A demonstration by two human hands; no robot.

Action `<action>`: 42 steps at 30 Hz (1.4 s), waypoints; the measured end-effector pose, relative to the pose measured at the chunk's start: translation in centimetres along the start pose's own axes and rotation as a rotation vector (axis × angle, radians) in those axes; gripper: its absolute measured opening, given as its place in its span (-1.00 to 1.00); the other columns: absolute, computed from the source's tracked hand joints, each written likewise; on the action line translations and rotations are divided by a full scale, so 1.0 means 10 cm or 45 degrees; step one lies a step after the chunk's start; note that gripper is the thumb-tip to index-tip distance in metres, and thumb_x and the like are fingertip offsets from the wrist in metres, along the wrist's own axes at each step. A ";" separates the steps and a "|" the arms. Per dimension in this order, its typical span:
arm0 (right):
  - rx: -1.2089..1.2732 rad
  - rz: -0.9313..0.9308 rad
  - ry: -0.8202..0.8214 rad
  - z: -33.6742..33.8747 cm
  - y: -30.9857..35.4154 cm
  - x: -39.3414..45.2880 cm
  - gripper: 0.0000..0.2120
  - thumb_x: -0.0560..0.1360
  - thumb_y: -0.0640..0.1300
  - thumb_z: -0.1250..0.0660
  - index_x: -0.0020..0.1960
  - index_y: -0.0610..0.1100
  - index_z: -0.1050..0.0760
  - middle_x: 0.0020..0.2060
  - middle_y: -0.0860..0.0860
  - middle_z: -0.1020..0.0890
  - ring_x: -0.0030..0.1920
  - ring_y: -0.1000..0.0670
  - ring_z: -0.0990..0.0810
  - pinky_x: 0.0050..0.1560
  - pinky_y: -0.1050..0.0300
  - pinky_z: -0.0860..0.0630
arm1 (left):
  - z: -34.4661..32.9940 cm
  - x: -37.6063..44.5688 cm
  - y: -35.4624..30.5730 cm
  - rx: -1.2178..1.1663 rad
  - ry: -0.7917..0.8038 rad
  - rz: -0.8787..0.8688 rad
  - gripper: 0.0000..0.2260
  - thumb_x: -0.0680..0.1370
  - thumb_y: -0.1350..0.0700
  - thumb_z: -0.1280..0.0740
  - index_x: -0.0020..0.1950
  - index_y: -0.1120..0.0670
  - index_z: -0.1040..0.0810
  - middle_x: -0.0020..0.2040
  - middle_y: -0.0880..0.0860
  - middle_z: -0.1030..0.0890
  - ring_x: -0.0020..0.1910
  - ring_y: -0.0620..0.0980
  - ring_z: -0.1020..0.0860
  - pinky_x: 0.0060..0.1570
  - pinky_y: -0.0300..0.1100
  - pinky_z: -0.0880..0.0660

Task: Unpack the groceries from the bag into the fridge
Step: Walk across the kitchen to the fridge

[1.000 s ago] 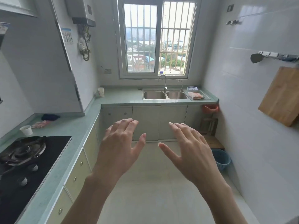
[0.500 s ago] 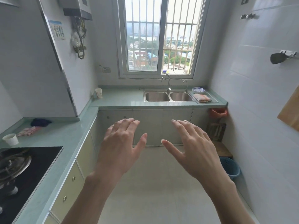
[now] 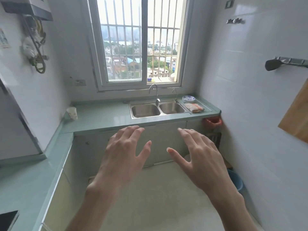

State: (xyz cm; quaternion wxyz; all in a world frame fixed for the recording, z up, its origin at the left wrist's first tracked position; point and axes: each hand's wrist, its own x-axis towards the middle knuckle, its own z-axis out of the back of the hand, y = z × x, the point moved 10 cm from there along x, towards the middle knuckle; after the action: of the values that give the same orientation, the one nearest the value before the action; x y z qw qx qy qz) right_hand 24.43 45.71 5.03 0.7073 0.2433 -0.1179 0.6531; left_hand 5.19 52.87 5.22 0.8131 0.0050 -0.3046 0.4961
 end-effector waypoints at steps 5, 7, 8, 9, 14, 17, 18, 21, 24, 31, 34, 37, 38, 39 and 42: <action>-0.064 -0.092 -0.001 -0.14 -0.18 0.38 -0.26 0.58 0.46 0.01 0.56 0.02 -0.32 0.45 0.08 -0.49 0.50 0.01 -0.39 0.53 0.00 -0.31 | -0.32 0.56 0.04 -0.062 0.047 -0.097 -0.53 0.63 -0.24 -0.18 0.46 -0.05 -0.47 0.42 -0.13 -0.50 0.40 -0.04 -0.44 0.41 -0.03 -0.35; -0.084 -0.143 -0.022 -0.16 -0.29 0.49 -0.28 0.58 0.45 -0.02 0.55 0.01 -0.34 0.44 0.07 -0.51 0.49 0.00 -0.40 0.51 -0.01 -0.34 | -0.45 0.74 0.00 -0.092 0.055 -0.131 -0.53 0.63 -0.23 -0.21 0.46 -0.04 -0.47 0.43 -0.12 -0.49 0.41 -0.04 -0.44 0.41 -0.03 -0.36; -0.098 -0.171 -0.040 -0.15 -0.35 0.54 -0.29 0.58 0.44 -0.04 0.54 0.01 -0.36 0.43 0.06 -0.52 0.48 0.00 -0.41 0.49 -0.01 -0.35 | -0.52 0.83 -0.03 -0.115 0.062 -0.152 -0.54 0.63 -0.22 -0.21 0.46 -0.04 -0.47 0.43 -0.12 -0.49 0.41 -0.04 -0.43 0.41 -0.03 -0.37; -0.114 -0.197 -0.052 -0.16 -0.43 0.59 -0.30 0.58 0.43 -0.06 0.54 0.01 -0.37 0.42 0.06 -0.53 0.48 0.01 -0.41 0.48 0.00 -0.35 | -0.60 0.93 -0.06 -0.141 0.073 -0.172 -0.54 0.63 -0.22 -0.21 0.46 -0.05 -0.47 0.42 -0.13 -0.49 0.42 -0.05 -0.43 0.40 -0.03 -0.37; -0.175 -0.317 -0.042 -0.21 -0.89 0.78 -0.29 0.58 0.43 -0.04 0.57 0.02 -0.33 0.46 0.08 -0.48 0.51 0.04 -0.36 0.52 0.08 -0.23 | -1.03 1.36 -0.36 -0.267 0.145 -0.281 -0.54 0.62 -0.25 -0.17 0.47 -0.09 -0.45 0.42 -0.18 -0.47 0.40 -0.09 -0.44 0.29 -0.09 -0.44; -0.197 -0.382 -0.065 -0.23 -1.19 0.88 -0.29 0.58 0.42 -0.06 0.56 0.01 -0.34 0.45 0.07 -0.49 0.49 0.03 -0.39 0.51 0.07 -0.26 | -1.30 1.61 -0.57 -0.302 0.154 -0.358 -0.55 0.62 -0.24 -0.18 0.44 -0.08 -0.48 0.41 -0.17 -0.49 0.39 -0.09 -0.44 0.30 -0.09 -0.44; -0.202 -0.402 -0.066 -0.25 -1.30 0.91 -0.29 0.58 0.42 -0.06 0.56 0.02 -0.34 0.45 0.07 -0.49 0.49 0.03 -0.39 0.51 0.08 -0.26 | -1.39 1.70 -0.63 -0.307 0.154 -0.378 -0.56 0.63 -0.23 -0.19 0.43 -0.08 -0.49 0.41 -0.16 -0.50 0.39 -0.09 -0.45 0.31 -0.08 -0.43; -0.224 -0.461 -0.059 -0.31 -1.66 1.01 -0.27 0.57 0.44 -0.03 0.57 0.03 -0.32 0.46 0.08 -0.47 0.50 0.03 -0.37 0.51 0.08 -0.26 | -1.67 1.96 -0.87 -0.313 0.161 -0.444 -0.57 0.63 -0.22 -0.20 0.41 -0.05 -0.51 0.38 -0.13 -0.52 0.38 -0.06 -0.46 0.33 -0.07 -0.41; -0.249 -0.520 -0.080 -0.32 -2.02 1.12 -0.26 0.56 0.45 -0.03 0.56 0.02 -0.34 0.45 0.07 -0.49 0.49 0.01 -0.39 0.51 0.04 -0.29 | -1.94 2.20 -1.15 -0.310 0.169 -0.515 -0.57 0.64 -0.23 -0.17 0.39 -0.05 -0.52 0.36 -0.12 -0.53 0.37 -0.05 -0.46 0.32 -0.08 -0.40; -0.274 -0.638 -0.155 -0.20 -2.90 1.30 -0.27 0.57 0.45 0.00 0.55 0.04 -0.34 0.46 0.08 -0.48 0.50 0.02 -0.37 0.52 0.08 -0.25 | -2.43 2.76 -1.88 -0.362 0.190 -0.638 -0.54 0.62 -0.27 -0.12 0.39 -0.08 -0.52 0.36 -0.14 -0.52 0.38 -0.05 -0.46 0.35 -0.05 -0.41; -0.326 -0.691 -0.166 -0.12 -3.26 1.29 -0.29 0.58 0.44 -0.01 0.56 0.03 -0.33 0.46 0.08 -0.48 0.50 0.02 -0.38 0.51 0.07 -0.26 | -2.64 2.94 -2.27 -0.400 0.190 -0.701 -0.56 0.62 -0.25 -0.17 0.40 -0.08 -0.51 0.36 -0.14 -0.53 0.38 -0.05 -0.46 0.36 -0.06 -0.40; -0.389 -0.765 -0.180 0.00 -3.60 1.18 -0.28 0.58 0.43 0.01 0.55 0.00 -0.35 0.45 0.07 -0.49 0.49 0.01 -0.39 0.51 0.05 -0.28 | -2.86 3.04 -2.67 -0.442 0.219 -0.764 -0.61 0.63 -0.21 -0.23 0.39 -0.08 -0.52 0.39 -0.14 -0.52 0.40 -0.05 -0.43 0.37 -0.06 -0.37; -0.415 -0.795 -0.191 0.06 -3.70 1.12 -0.28 0.59 0.43 0.01 0.54 -0.01 -0.37 0.44 0.06 -0.51 0.48 0.01 -0.41 0.50 0.05 -0.29 | -2.93 3.05 -2.81 -0.460 0.235 -0.787 -0.62 0.63 -0.21 -0.25 0.39 -0.08 -0.52 0.39 -0.14 -0.52 0.41 -0.04 -0.42 0.36 -0.06 -0.37; -0.444 -0.828 -0.199 0.12 -3.79 1.06 -0.27 0.59 0.43 0.01 0.53 -0.01 -0.38 0.43 0.06 -0.51 0.47 0.02 -0.42 0.49 0.06 -0.30 | -3.00 3.05 -2.96 -0.477 0.249 -0.814 -0.62 0.63 -0.20 -0.26 0.39 -0.08 -0.51 0.39 -0.14 -0.52 0.41 -0.04 -0.42 0.36 -0.06 -0.36; -0.525 -0.932 -0.231 0.32 -4.05 0.85 -0.28 0.59 0.42 -0.01 0.51 -0.03 -0.42 0.39 0.05 -0.55 0.43 0.01 -0.47 0.45 0.06 -0.35 | -3.18 3.04 -3.41 -0.526 0.273 -0.902 -0.61 0.63 -0.20 -0.26 0.41 -0.08 -0.51 0.39 -0.13 -0.52 0.41 -0.03 -0.42 0.39 -0.08 -0.31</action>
State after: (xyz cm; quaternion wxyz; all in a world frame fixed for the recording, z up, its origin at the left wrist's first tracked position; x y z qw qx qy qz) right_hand 65.67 50.28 4.20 0.9130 0.1791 -0.2134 0.2979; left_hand 58.15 69.85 4.59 0.9443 -0.1052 -0.2909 0.1121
